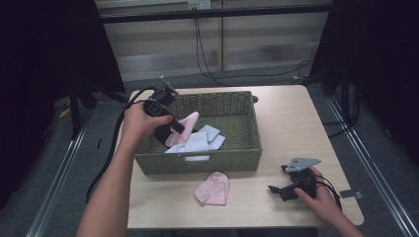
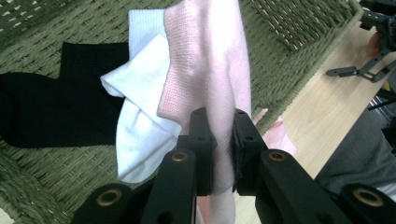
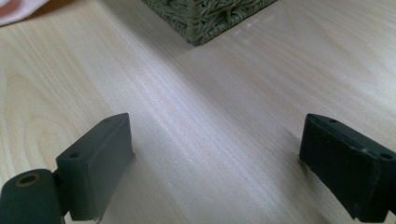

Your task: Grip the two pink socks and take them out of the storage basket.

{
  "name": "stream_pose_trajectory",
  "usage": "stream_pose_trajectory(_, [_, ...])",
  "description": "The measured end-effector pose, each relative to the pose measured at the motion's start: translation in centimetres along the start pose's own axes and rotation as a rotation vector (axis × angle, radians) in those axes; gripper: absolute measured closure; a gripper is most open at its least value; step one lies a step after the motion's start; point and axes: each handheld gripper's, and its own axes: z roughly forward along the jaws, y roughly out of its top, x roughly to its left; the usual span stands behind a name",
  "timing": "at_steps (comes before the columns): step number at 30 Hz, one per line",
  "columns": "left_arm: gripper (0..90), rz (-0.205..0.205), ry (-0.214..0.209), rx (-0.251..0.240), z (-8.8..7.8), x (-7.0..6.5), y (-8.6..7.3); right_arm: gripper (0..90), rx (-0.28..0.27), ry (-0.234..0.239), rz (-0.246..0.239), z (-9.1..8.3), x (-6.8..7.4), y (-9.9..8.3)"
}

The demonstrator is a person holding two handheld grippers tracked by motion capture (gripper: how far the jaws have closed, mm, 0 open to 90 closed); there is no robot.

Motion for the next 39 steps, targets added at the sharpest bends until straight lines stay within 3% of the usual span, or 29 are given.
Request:
stream_pose_trajectory(10, [80.8, 0.034, -0.01, 0.002, -0.6, -1.3, -0.7, 8.9, 0.0, 0.0, 0.0, 0.0, 0.0, 0.0])
stream_pose_trajectory(24, [80.3, 0.12, -0.034, 0.002, -0.8, -4.5, -1.9, 8.9, 0.002, 0.0, 0.002, 0.0, 0.0, 0.0])
stream_pose_trajectory(31, [80.3, 0.174, -0.066, -0.01, -0.1, -6.5, -3.5, 8.9, 0.002, 0.0, -0.002, 0.0, 0.0, 0.0])
stream_pose_trajectory(34, [79.5, 0.201, -0.105, -0.018, 0.8, -7.4, -4.2, 8.9, 0.002, 0.0, -0.002, 0.0, 0.0, 0.0])
stream_pose_trajectory(35, [70.6, 0.221, -0.108, -0.012, 1.1, -7.6, -4.4, 8.9, 0.002, 0.0, -0.004, 0.0, 0.0, 0.0])
stream_pose_trajectory(36, [70.6, 0.232, -0.104, -0.018, 1.4, -7.7, -4.6, 8.9, 0.002, 0.0, -0.004, 0.0, 0.0, 0.0])
stream_pose_trajectory(39, [41.8, 0.222, -0.107, -0.027, 2.2, -7.4, -5.4, 8.9, 0.002, 0.0, -0.002, 0.0, 0.0, 0.0])
